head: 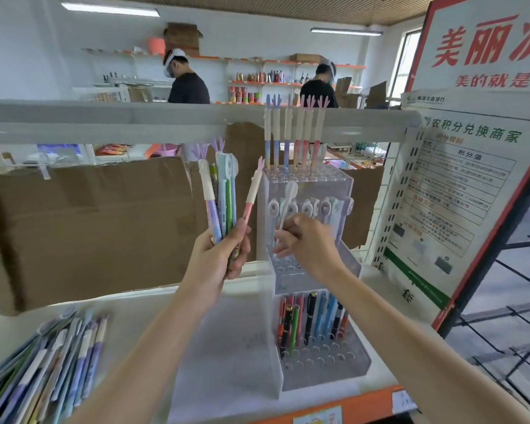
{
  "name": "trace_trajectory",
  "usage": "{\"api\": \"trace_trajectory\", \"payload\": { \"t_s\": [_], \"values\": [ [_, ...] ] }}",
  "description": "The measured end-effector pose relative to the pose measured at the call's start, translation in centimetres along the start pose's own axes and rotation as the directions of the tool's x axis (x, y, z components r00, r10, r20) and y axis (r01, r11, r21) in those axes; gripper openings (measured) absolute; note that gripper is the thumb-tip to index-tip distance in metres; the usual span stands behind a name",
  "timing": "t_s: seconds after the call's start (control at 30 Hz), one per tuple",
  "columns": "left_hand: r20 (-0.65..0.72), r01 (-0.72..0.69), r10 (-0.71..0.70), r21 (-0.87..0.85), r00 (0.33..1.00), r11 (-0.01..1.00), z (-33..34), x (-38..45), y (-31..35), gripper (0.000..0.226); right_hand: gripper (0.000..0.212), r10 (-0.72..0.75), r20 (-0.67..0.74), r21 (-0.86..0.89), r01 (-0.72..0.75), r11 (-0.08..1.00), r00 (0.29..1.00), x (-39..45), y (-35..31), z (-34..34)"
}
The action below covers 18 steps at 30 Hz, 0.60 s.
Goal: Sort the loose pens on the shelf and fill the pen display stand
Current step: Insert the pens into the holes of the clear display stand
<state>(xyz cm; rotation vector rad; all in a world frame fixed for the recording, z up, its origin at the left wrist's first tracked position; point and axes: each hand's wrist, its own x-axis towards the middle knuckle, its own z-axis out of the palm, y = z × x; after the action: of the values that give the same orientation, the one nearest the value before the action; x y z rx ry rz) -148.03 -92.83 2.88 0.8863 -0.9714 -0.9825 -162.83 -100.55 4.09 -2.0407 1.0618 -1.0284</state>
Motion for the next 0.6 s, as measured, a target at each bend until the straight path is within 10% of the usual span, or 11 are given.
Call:
{"api": "trace_trajectory", "payload": {
  "t_s": [0.23, 0.6],
  "values": [
    [0.050, 0.004, -0.004, -0.002, 0.999, 1.000, -0.7, -1.1, -0.4, 0.029, 0.020, -0.008, -0.046, -0.383, -0.010, 0.924, 0.999, -0.4, 1.7, 1.9],
    [0.071, 0.021, -0.020, -0.021, 0.997, 1.000, -0.5, -1.5, -0.4, 0.034, 0.042, 0.041, -0.036, -0.453, -0.053, 0.890, 0.998, -0.5, 1.0, 1.7]
  ]
}}
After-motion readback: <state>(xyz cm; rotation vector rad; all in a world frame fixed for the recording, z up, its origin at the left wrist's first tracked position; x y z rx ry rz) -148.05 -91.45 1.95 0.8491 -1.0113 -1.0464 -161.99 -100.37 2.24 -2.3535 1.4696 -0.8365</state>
